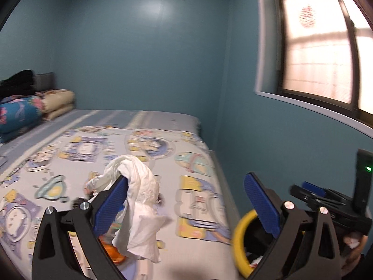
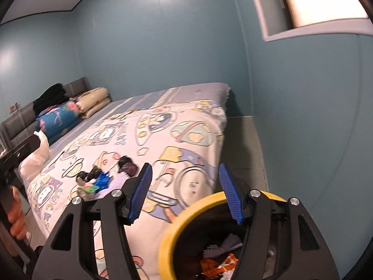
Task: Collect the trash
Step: 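Move both tools back over the trash pile on the bed, then grasp black plastic bag with the left tool while the right tool grasps white foam net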
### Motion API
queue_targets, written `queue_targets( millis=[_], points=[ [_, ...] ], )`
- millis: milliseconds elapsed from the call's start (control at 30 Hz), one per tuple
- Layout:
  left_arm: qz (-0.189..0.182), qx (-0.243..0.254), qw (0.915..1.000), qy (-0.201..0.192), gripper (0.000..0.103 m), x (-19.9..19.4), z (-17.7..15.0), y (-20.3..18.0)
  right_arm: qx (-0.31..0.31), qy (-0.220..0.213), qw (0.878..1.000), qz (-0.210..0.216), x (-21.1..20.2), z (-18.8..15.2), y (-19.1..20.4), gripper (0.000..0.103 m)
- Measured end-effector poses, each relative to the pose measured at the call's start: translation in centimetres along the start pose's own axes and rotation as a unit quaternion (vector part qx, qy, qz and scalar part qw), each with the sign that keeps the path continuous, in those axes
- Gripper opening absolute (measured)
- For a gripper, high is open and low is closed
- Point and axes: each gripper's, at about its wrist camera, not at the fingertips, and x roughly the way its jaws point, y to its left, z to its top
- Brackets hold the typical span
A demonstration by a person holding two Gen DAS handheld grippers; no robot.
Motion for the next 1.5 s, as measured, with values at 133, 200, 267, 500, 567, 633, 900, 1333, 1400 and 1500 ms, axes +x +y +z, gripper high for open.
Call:
queue_targets(
  millis=[133, 200, 267, 500, 567, 633, 900, 1333, 1400, 1500],
  points=[
    [0.046, -0.016, 0.9988, -0.011, 0.095, -0.7, 0.2, 3.9, -0.021, 0.010, 0.999, 0.030, 1.1, -0.2, 3.1, 0.057],
    [0.067, -0.022, 0.9974, -0.016, 0.095, -1.0, 0.2, 5.7, -0.033, 0.014, 0.999, 0.041, 1.6, -0.5, 4.6, 0.059],
    [0.083, -0.028, 0.9960, -0.017, 0.095, -1.1, 0.1, 7.2, -0.043, 0.019, 0.997, 0.054, 2.4, -0.8, 6.1, 0.060],
    [0.139, -0.050, 0.9890, -0.005, 0.095, -0.3, -1.5, 13.1, -0.078, 0.046, 0.992, 0.084, 5.8, -2.0, 11.0, 0.060],
    [0.150, -0.055, 0.9872, -0.001, 0.095, 0.2, -2.0, 14.4, -0.081, 0.055, 0.991, 0.093, 7.3, -2.4, 12.1, 0.060],
    [0.157, -0.064, 0.9855, 0.002, 0.095, 0.7, -2.5, 15.9, -0.085, 0.062, 0.990, 0.097, 8.6, -2.7, 13.1, 0.060],
    [0.172, -0.088, 0.9807, 0.029, 0.095, 4.2, -5.3, 20.4, -0.095, 0.087, 0.986, 0.101, 14.0, -4.1, 15.8, 0.061],
    [0.187, -0.095, 0.9741, 0.084, 0.095, 11.4, -8.5, 25.6, -0.058, 0.169, 0.981, 0.073, 21.9, -6.6, 16.0, 0.061],
    [0.189, -0.090, 0.9730, 0.097, 0.095, 12.7, -8.8, 26.1, -0.051, 0.178, 0.980, 0.067, 22.8, -6.7, 16.0, 0.061],
    [0.191, -0.083, 0.9713, 0.115, 0.095, 14.2, -9.3, 26.8, -0.043, 0.192, 0.978, 0.065, 23.9, -6.8, 16.2, 0.061]
  ],
)
